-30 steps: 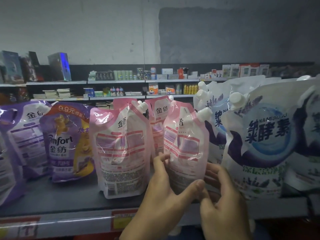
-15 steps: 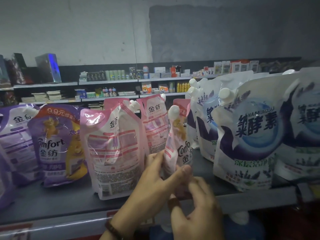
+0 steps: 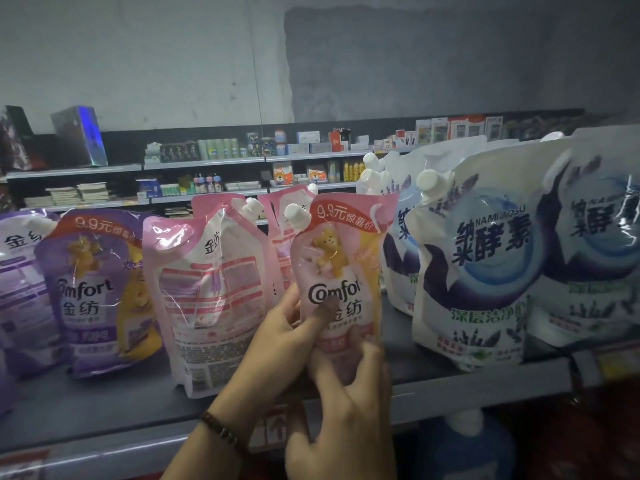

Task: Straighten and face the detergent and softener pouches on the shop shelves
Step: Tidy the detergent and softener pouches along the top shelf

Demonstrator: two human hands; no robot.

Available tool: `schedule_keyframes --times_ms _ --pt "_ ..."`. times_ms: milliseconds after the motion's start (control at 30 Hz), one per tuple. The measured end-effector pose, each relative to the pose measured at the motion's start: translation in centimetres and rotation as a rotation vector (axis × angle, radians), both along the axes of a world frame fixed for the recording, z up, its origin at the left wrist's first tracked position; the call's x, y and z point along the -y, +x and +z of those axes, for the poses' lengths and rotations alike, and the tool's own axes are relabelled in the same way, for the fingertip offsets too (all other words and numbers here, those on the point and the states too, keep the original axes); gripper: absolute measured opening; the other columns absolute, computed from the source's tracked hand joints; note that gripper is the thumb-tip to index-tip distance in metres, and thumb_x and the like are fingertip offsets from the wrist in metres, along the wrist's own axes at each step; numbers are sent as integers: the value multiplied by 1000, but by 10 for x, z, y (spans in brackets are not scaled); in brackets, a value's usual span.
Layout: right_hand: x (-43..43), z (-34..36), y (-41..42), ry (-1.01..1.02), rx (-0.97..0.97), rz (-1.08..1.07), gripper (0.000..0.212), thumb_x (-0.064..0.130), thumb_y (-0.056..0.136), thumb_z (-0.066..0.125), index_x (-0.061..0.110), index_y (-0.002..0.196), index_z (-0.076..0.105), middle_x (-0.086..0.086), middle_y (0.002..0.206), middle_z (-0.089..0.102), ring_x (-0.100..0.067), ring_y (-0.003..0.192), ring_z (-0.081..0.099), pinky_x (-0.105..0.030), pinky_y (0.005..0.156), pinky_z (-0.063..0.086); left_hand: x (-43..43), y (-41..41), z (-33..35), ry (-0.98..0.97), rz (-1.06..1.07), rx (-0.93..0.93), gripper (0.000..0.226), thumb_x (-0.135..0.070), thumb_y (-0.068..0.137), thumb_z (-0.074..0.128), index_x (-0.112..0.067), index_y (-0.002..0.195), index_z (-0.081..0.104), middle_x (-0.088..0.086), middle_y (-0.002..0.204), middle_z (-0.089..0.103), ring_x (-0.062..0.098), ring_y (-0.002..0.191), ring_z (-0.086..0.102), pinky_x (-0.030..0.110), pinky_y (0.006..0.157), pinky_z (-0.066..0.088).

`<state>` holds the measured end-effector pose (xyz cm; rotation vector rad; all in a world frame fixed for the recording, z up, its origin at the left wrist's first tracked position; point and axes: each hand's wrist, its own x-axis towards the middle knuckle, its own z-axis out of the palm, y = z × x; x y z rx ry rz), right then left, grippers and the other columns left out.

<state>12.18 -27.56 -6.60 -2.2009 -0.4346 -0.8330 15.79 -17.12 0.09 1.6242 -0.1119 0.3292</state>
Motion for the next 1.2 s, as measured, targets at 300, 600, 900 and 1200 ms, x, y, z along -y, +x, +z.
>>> schedule_keyframes --times_ms 300,600,900,1200 --pt "10 8 -3 232 120 56 60 48 55 66 42 115 73 5 135 59 -29 123 64 -47 87 63 -7 1 -1 -124 42 -103 41 -46 99 57 -15 123 70 10 112 82 29 105 79 46 96 59" --pt "53 9 51 348 -73 176 103 37 84 86 41 164 22 9 163 35 18 137 33 11 91 30 -18 -2 -1 -61 4 -177 48 -53 98 56 -17 129 66 4 120 80 27 108 78 46 92 57" --pt "62 13 60 317 -129 284 85 41 88 81 47 158 33 25 149 48 12 131 50 -12 97 53 -13 -9 3 -26 46 -159 46 -54 97 56 -22 130 64 3 120 80 27 109 77 54 97 59" --pt "109 84 54 106 184 221 16 41 92 70 41 108 65 26 99 63 5 96 63 -7 74 49 -25 -48 38 590 253 -258 40 -63 91 59 -35 116 71 -23 103 79 -1 95 76 39 96 62"
